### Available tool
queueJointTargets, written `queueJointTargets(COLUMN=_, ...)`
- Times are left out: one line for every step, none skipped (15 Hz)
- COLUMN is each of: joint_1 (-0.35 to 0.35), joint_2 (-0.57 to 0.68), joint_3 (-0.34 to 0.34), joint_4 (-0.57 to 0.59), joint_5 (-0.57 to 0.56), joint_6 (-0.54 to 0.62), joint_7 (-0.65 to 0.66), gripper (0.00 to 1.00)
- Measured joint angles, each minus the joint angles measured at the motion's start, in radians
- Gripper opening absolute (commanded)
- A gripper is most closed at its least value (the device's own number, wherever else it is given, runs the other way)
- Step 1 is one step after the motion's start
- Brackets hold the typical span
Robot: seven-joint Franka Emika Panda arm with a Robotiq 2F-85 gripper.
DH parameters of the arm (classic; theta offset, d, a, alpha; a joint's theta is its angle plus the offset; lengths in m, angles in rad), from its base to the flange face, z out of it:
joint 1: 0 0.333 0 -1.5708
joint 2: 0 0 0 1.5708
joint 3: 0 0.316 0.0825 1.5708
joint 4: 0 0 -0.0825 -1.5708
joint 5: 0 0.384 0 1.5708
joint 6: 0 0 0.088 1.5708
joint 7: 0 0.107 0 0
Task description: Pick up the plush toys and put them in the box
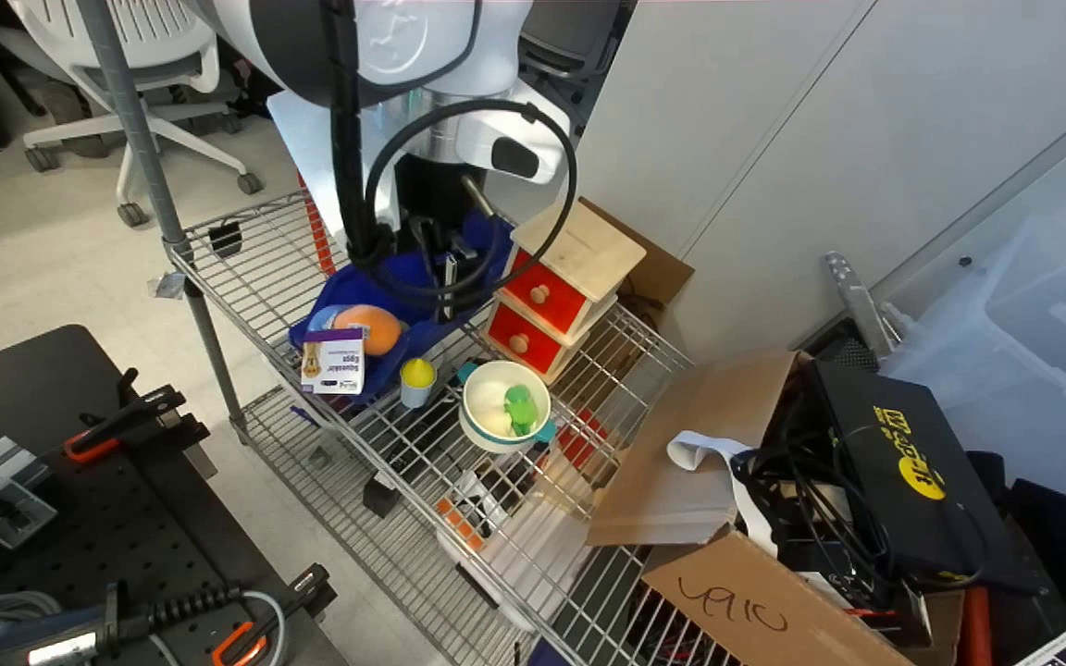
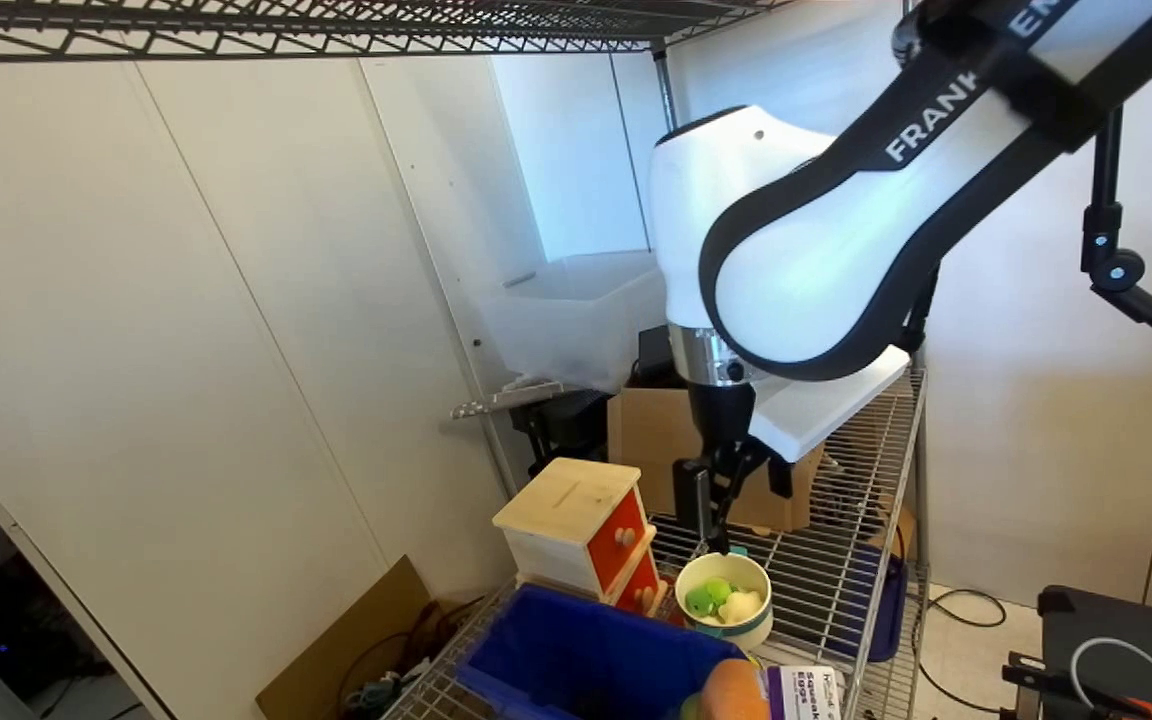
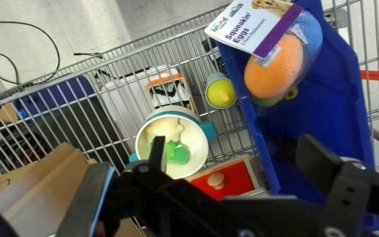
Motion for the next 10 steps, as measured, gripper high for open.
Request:
queueJointTargets(joint_1=-0.008, joint_2=-0.020, joint_3=-0.005, joint_4=-0.020, joint_5=-0.013, joint_6=0.000, joint_7=0.000, gripper=1.00)
queueJointTargets(joint_1=-0.017, joint_2=-0.042, joint_3=-0.010, joint_4=-0.042, joint_5=-0.025, joint_6=0.000, joint_7=0.000, gripper=1.00)
queueJointTargets(joint_1=-0.028, joint_2=-0.064, joint_3=-0.013, joint_4=-0.065, joint_5=-0.037, joint_6=0.000, joint_7=0.000, gripper=1.00)
queueJointTargets(joint_1=-0.038, joint_2=-0.086, joint_3=-0.015, joint_4=-0.089, joint_5=-0.046, joint_6=0.000, joint_7=-0.001, gripper=1.00)
queueJointTargets(joint_1=-0.047, joint_2=-0.108, joint_3=-0.017, joint_4=-0.114, joint_5=-0.056, joint_6=0.000, joint_7=-0.004, gripper=1.00)
queueJointTargets(joint_1=-0.056, joint_2=-0.129, joint_3=-0.018, joint_4=-0.139, joint_5=-0.062, joint_6=0.000, joint_7=-0.009, gripper=1.00)
queueJointTargets(joint_1=-0.063, joint_2=-0.149, joint_3=-0.018, joint_4=-0.162, joint_5=-0.066, joint_6=-0.001, joint_7=-0.016, gripper=1.00)
queueJointTargets(joint_1=-0.070, joint_2=-0.169, joint_3=-0.018, joint_4=-0.183, joint_5=-0.069, joint_6=-0.001, joint_7=-0.024, gripper=1.00)
queueJointTargets(joint_1=-0.075, joint_2=-0.185, joint_3=-0.018, joint_4=-0.201, joint_5=-0.069, joint_6=-0.001, joint_7=-0.035, gripper=1.00)
queueJointTargets(joint_1=-0.078, joint_2=-0.201, joint_3=-0.018, joint_4=-0.217, joint_5=-0.071, joint_6=-0.001, joint_7=-0.050, gripper=1.00)
